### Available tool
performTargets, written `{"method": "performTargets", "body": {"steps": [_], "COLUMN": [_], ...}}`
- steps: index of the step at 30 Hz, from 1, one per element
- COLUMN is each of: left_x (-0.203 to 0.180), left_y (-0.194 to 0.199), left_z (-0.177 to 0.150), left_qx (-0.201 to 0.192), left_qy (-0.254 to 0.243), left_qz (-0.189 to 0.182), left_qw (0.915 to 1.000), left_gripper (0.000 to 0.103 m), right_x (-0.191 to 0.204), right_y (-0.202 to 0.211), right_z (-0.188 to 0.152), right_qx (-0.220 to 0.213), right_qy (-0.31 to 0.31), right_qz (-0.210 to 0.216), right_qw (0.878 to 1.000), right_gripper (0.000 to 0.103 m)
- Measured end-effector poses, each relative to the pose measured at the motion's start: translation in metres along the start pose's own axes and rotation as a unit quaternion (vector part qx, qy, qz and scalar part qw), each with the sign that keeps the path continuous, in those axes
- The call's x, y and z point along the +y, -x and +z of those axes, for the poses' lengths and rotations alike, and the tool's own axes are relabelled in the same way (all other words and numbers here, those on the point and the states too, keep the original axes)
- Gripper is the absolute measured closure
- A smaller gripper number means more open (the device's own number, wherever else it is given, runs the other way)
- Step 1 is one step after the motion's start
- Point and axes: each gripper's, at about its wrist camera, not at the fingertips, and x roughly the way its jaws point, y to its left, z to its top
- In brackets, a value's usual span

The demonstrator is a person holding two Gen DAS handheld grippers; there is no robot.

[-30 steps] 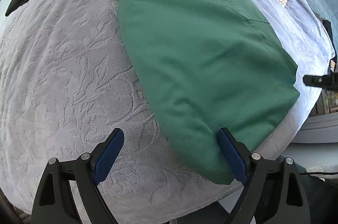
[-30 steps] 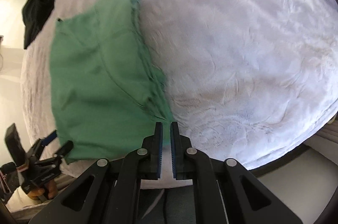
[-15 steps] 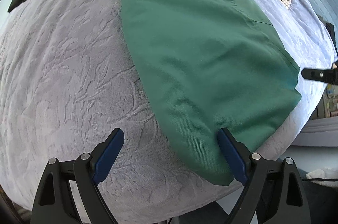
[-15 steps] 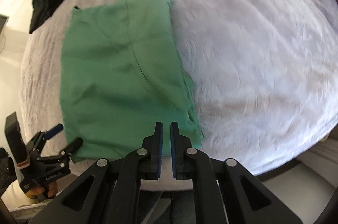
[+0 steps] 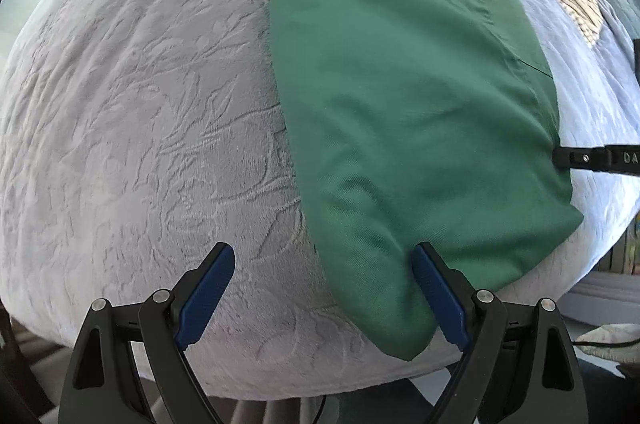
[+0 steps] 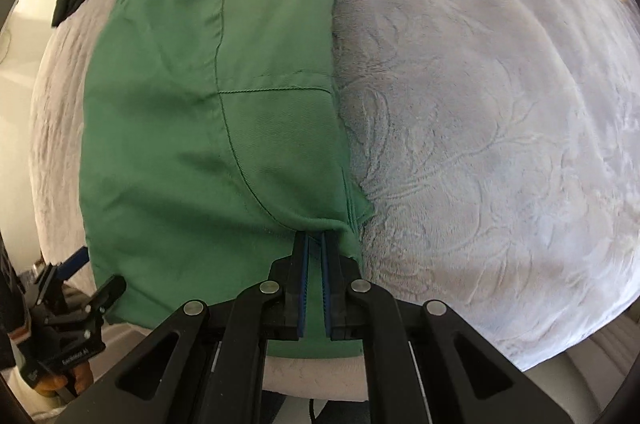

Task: Fold large clothes
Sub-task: 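Press the folded shirt edge flat with the right tool, then open the right tool and lift it away from the shirt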

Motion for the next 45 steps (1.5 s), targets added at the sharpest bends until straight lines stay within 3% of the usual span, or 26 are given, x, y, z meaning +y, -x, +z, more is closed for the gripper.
{"method": "performTargets", "body": {"steps": [10,17,22,24,26,29,31,37,40,45], "left_x": [-0.007,0.000,0.011,0.022,0.030,0.036,0.038,0.031,0.028,0.026], "left_y": [-0.002,-0.011,0.002,0.005,0.005,0.005,0.007,0.016,0.017,0.018], "left_z": [0.013,0.017,0.026,0.033,0.041,0.052,0.061,0.070,0.063,0.056], "left_qx": [0.021,0.028,0.009,0.007,0.008,0.007,0.005,0.005,0.002,-0.003], "left_qy": [-0.001,-0.005,0.007,0.029,0.044,0.056,0.053,0.045,0.049,0.054], "left_qz": [0.011,0.006,0.009,0.004,0.003,0.006,0.010,0.014,0.010,0.012], "left_qw": [0.9997,0.9996,0.9999,0.9996,0.9990,0.9984,0.9985,0.9989,0.9988,0.9985], "left_gripper": [0.012,0.012,0.012,0.012,0.012,0.012,0.012,0.012,0.012,0.012], "right_x": [-0.015,-0.021,-0.027,-0.032,-0.038,-0.041,-0.033,-0.046,-0.056,-0.054], "right_y": [0.028,0.014,0.037,0.049,0.056,0.050,0.037,-0.007,-0.002,0.026], "right_z": [-0.005,-0.007,-0.007,-0.003,0.003,0.020,0.029,0.042,0.034,0.011], "right_qx": [0.009,0.015,-0.021,-0.041,-0.055,-0.055,-0.044,0.002,0.006,-0.002], "right_qy": [0.004,-0.015,-0.027,-0.040,-0.060,-0.075,-0.068,-0.096,-0.112,-0.086], "right_qz": [0.027,0.031,0.069,0.097,0.108,0.106,0.077,0.002,0.031,0.029], "right_qw": [1.000,0.999,0.997,0.994,0.991,0.990,0.994,0.995,0.993,0.996], "right_gripper": [0.097,0.098,0.093,0.084,0.052,0.059,0.093,0.095,0.095,0.095]}}
